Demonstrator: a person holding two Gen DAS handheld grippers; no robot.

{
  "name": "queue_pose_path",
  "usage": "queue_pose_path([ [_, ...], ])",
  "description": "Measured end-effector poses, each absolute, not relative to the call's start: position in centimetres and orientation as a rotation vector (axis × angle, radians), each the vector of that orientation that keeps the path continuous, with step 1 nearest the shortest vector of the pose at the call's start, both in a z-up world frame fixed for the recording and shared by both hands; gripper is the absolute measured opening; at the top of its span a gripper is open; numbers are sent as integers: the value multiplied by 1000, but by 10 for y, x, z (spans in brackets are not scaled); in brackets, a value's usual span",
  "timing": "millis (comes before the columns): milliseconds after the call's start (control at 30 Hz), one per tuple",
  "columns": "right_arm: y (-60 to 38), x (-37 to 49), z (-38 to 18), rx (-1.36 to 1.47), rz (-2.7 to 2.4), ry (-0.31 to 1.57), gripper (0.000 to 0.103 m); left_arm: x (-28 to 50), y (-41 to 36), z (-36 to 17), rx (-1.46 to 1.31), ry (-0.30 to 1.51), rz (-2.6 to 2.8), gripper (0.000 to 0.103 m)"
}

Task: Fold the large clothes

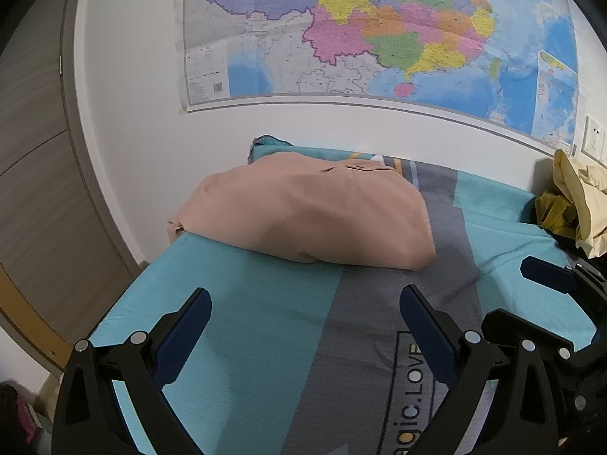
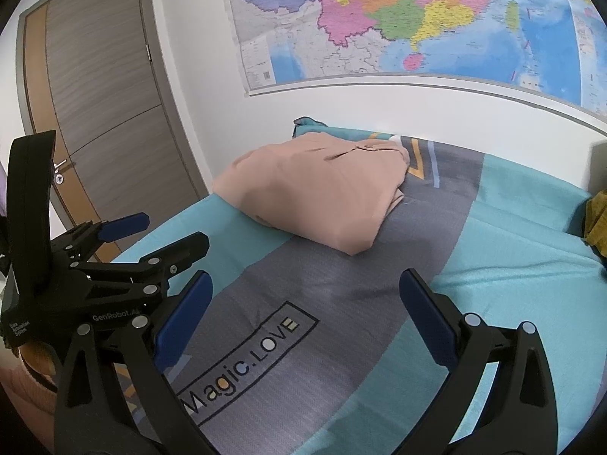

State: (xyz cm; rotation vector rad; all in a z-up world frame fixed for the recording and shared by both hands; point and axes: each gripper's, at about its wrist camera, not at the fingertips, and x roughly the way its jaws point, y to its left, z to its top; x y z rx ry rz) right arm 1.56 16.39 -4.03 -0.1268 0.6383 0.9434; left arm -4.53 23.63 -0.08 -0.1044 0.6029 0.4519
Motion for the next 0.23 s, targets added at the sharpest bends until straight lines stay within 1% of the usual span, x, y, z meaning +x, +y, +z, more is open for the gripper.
queue_pose_path([
  [233, 118, 15, -40, -72, 851, 632, 97, -25, 208, -14, -138, 659, 306, 96],
])
